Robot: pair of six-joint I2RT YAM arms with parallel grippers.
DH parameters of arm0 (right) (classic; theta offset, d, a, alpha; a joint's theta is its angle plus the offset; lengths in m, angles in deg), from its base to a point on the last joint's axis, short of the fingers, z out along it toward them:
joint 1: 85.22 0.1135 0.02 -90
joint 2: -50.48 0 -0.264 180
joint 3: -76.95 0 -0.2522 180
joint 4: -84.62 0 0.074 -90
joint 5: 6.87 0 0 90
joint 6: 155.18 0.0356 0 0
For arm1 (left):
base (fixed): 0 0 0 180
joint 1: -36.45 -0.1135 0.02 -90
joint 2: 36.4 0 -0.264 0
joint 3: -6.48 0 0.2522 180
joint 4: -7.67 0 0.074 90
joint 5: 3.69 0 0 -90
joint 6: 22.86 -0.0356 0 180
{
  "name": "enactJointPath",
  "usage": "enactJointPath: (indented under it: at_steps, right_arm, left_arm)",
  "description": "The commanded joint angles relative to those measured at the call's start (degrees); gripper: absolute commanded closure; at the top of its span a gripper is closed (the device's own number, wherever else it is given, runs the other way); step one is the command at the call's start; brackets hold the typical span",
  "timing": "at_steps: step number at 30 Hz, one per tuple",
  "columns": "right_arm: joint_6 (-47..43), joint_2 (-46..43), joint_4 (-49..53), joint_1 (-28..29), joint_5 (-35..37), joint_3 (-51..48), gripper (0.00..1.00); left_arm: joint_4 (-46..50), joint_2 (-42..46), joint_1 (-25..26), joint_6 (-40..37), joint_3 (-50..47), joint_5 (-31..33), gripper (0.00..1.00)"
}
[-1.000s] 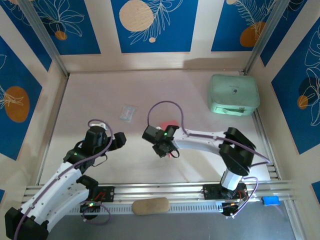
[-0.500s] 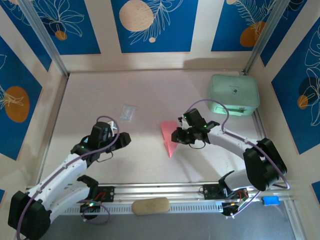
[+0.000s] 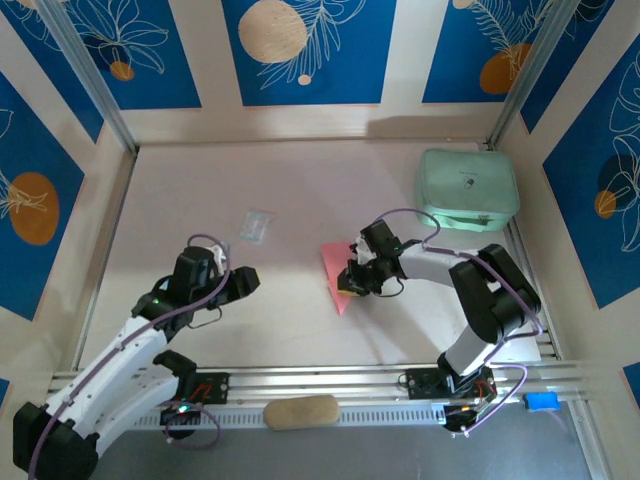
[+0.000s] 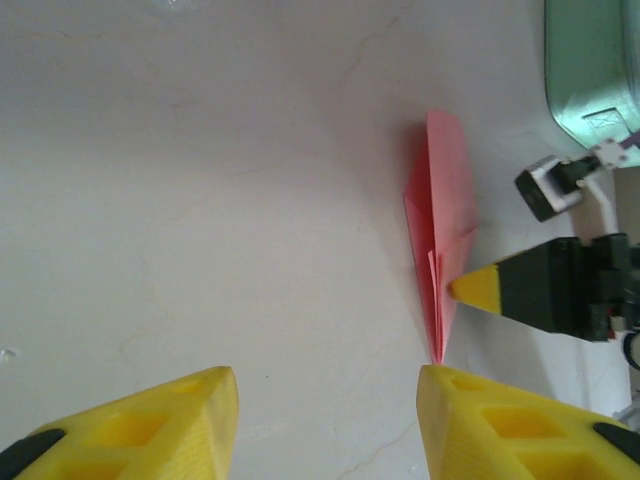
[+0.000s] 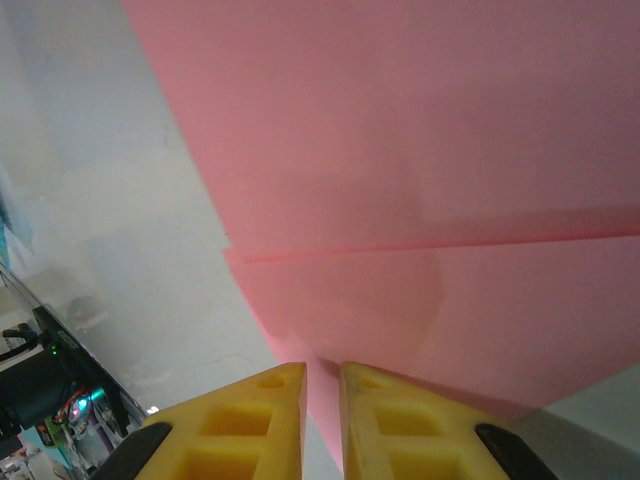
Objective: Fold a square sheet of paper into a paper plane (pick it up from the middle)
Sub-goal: Rotate the paper at the center of the table.
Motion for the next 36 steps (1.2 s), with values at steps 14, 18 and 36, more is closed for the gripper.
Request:
enactJointPath:
  at_steps: [14,18,36]
  right_arm:
    - [10.8,3.1,-6.0,3.5,1.1,-3.5,0.85]
    - [17.9,3.8,-10.4,4.8,1.8,-5.0,0.86]
    - [14.6,-9.5,-5.9,0.9,4.2,-3.0,0.77]
  left_arm:
    - [4.3,5.0,-0.4,3.7,-1.3,-9.7,0.50]
    - [-1.1,2.5,-0.1,4.3,-2.4,-11.0,0.55]
    - [-24.3,-25.2,4.6,4.8,6.0,-13.2,0.74]
